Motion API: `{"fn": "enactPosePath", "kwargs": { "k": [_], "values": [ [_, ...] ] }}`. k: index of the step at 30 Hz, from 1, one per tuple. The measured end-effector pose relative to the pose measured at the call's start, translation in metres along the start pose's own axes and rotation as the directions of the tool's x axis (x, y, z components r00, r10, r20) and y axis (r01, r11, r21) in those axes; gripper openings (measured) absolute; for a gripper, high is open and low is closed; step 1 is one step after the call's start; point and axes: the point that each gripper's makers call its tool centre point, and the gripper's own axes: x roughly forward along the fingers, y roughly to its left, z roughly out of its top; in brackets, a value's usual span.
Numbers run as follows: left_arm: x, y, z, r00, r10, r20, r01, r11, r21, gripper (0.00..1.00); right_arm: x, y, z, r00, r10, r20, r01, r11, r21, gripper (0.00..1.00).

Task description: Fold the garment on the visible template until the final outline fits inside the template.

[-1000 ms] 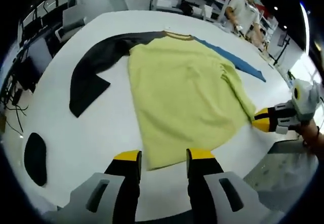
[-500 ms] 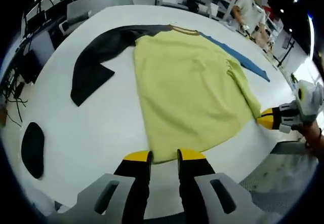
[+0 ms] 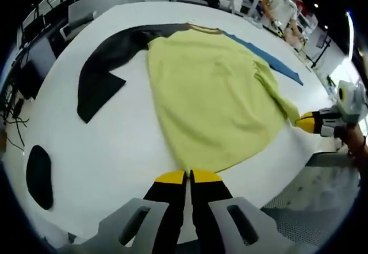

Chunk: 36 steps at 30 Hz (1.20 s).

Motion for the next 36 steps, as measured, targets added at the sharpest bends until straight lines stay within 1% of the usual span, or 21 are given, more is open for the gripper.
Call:
{"fn": "enactPosePath", "kwargs": {
  "k": [1,4,6,7,10,12,13,16,18,20,22,23,25,26,27,28,30,31,34,36],
  "values": [
    [-0.002,0.002,0.001,1.000,-0.001,0.002,0.001,1.000,0.001,0.03,-0.002,-0.001,-0.001,1.000,0.000,-0.003,0.000,1.000,0.015,0.00],
    [-0.009,0.009,0.005,1.000,-0.003,0.013,0.003,1.000,0.012,0.03,-0.011,-0.005,0.003,1.000,-0.005,0.019,0.004,1.000,0.025,0.00],
    [-0.013,0.008,0.006,1.000,-0.010,0.013,0.010,1.000,0.020,0.03,-0.017,-0.007,0.006,1.000,-0.014,0.024,0.013,0.999,0.032,0.00],
    [-0.015,0.009,0.007,1.000,-0.020,0.013,0.019,0.999,0.045,0.03,-0.021,-0.011,0.008,0.999,-0.024,0.028,0.023,0.998,0.053,0.00],
    [-0.018,0.010,0.006,0.999,-0.030,0.014,0.029,0.997,0.066,0.03,-0.027,-0.014,0.010,0.999,-0.027,0.030,0.025,0.996,0.082,0.00],
    [-0.019,0.015,0.005,0.999,-0.048,0.024,0.046,0.996,0.073,0.03,-0.032,-0.018,0.008,0.999,-0.044,0.019,0.041,0.991,0.126,0.00],
    [-0.019,0.017,0.004,0.998,-0.054,0.021,0.053,0.996,0.065,0.03,-0.034,-0.021,0.008,0.998,-0.050,0.024,0.046,0.989,0.142,0.00],
    [-0.023,0.021,0.002,0.998,-0.060,0.026,0.058,0.995,0.078,0.03,-0.037,-0.024,0.004,0.999,-0.048,0.014,0.045,0.985,0.164,0.00],
    [-0.024,0.024,0.001,0.998,-0.059,0.020,0.057,0.995,0.082,0.03,-0.042,-0.030,-0.001,0.998,-0.067,-0.002,0.067,0.982,0.178,0.00],
    [-0.026,0.029,-0.001,0.998,-0.057,0.018,0.055,0.994,0.092,0.03,-0.043,-0.032,-0.005,0.998,-0.065,-0.019,0.068,0.981,0.181,0.00],
    [-0.029,0.030,0.000,0.998,-0.063,0.028,0.059,0.993,0.104,0.03,-0.045,-0.033,-0.011,0.998,-0.062,-0.023,0.066,0.970,0.233,0.00],
    [-0.029,0.029,0.000,0.997,-0.067,0.029,0.063,0.993,0.098,0.03,-0.045,-0.033,-0.013,0.998,-0.054,-0.024,0.058,0.969,0.239,0.00],
    [-0.029,0.027,-0.002,0.997,-0.079,0.022,0.077,0.992,0.096,0.03,-0.044,-0.031,-0.021,0.997,-0.038,-0.061,0.052,0.966,0.252,0.00],
    [-0.028,0.026,-0.003,0.996,-0.087,0.017,0.085,0.992,0.098,0.03,-0.043,-0.030,-0.029,0.995,-0.032,-0.097,0.056,0.965,0.256,0.00],
    [-0.027,0.024,-0.006,0.995,-0.095,0.005,0.094,0.990,0.101,0.03,-0.041,-0.028,-0.034,0.993,-0.028,-0.118,0.057,0.966,0.253,0.00],
    [-0.026,0.023,-0.007,0.995,-0.099,-0.002,0.098,0.989,0.106,0.03,-0.040,-0.028,-0.035,0.992,-0.028,-0.120,0.058,0.966,0.250,0.00],
    [-0.023,0.021,-0.015,0.995,-0.093,-0.035,0.097,0.987,0.129,0.03,-0.038,-0.026,-0.048,0.984,-0.032,-0.178,0.074,0.969,0.234,0.00],
    [-0.023,0.021,-0.018,0.995,-0.091,-0.049,0.097,0.985,0.143,0.03,-0.037,-0.027,-0.050,0.982,-0.039,-0.185,0.082,0.970,0.227,0.00],
    [-0.020,0.020,-0.022,0.994,-0.090,-0.059,0.097,0.984,0.147,0.03,-0.034,-0.027,-0.057,0.976,-0.050,-0.212,0.096,0.973,0.211,0.00],
    [-0.019,0.019,-0.025,0.994,-0.090,-0.067,0.099,0.984,0.150,0.03,-0.033,-0.029,-0.058,0.976,-0.054,-0.213,0.101,0.971,0.215,0.00]
  ]
}}
